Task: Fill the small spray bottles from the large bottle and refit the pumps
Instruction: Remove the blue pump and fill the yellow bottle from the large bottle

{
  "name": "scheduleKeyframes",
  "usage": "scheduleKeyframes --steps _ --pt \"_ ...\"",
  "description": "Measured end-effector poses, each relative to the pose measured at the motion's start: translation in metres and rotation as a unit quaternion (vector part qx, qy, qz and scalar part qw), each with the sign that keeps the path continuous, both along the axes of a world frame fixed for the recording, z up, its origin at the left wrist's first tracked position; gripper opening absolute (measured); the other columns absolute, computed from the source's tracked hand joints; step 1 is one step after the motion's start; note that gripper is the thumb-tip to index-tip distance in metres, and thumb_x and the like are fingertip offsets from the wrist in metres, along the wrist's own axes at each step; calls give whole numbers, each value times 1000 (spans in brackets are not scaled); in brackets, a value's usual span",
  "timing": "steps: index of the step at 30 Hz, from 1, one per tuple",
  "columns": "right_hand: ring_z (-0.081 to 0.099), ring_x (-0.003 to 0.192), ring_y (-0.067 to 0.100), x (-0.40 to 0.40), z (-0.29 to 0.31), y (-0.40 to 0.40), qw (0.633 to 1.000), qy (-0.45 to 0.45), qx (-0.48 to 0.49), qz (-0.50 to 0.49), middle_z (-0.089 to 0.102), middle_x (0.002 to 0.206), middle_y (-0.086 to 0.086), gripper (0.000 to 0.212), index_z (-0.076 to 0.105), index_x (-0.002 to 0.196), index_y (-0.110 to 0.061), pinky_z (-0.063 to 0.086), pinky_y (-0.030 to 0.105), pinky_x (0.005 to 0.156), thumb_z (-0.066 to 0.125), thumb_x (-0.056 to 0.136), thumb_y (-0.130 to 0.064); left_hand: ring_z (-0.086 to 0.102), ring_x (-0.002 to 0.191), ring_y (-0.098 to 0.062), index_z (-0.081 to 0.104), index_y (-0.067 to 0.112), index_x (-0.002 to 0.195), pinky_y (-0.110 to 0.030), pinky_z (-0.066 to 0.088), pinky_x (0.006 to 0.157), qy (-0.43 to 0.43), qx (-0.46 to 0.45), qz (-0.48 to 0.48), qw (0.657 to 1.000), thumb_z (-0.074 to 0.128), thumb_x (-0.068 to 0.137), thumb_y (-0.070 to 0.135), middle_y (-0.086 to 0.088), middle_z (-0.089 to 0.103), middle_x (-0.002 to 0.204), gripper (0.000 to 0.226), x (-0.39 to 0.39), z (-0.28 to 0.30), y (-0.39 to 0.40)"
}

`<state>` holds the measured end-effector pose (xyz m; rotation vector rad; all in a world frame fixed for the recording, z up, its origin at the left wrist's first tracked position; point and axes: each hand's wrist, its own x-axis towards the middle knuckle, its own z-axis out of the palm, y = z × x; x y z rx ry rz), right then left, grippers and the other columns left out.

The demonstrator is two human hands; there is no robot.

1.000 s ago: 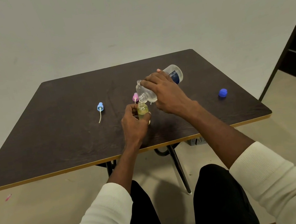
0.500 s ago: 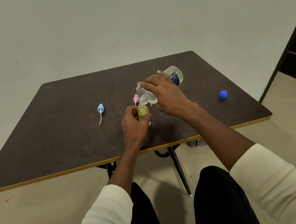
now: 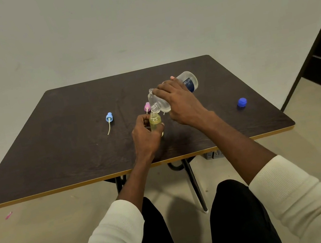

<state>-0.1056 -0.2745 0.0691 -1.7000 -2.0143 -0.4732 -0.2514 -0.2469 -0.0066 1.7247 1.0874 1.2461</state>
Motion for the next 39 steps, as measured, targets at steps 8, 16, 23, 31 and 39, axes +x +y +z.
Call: scheduleKeyframes --steps 8,16,23,31,39 --pt "42 131 28 0 0 0 1000 8 -5 4 54 135 10 73 52 136 -12 5 36 118 79 69 -5 58 82 6 56 24 101 -6 44 66 7 -4 4 1000 78 80 15 17 60 90 31 0 0 1" --pt "45 128 29 1 -3 1 1000 4 3 4 56 133 10 71 54 134 -12 9 39 118 79 68 -4 56 79 16 56 23 100 -3 43 65 4 -4 1 1000 77 81 13 17 60 88 30 0 1 -1" --pt "45 128 30 2 -3 2 1000 -2 5 7 57 132 11 71 54 134 -11 11 40 118 78 68 -2 58 81 7 57 23 101 -5 44 67 2 -2 2 1000 78 80 14 17 61 90 30 -1 1 -1" --pt "43 130 28 1 -4 2 1000 -5 4 7 55 134 9 72 53 135 -13 6 37 118 77 68 -2 59 84 1 56 23 101 -4 43 67 1 -2 0 1000 78 81 13 16 60 91 32 -1 1 -1" --pt "44 130 29 2 -4 3 1000 -10 8 10 56 133 9 72 53 135 -13 11 41 119 78 68 -3 57 83 3 56 23 101 -1 41 67 0 -2 -2 1000 78 81 12 18 59 90 32 -1 2 -2"
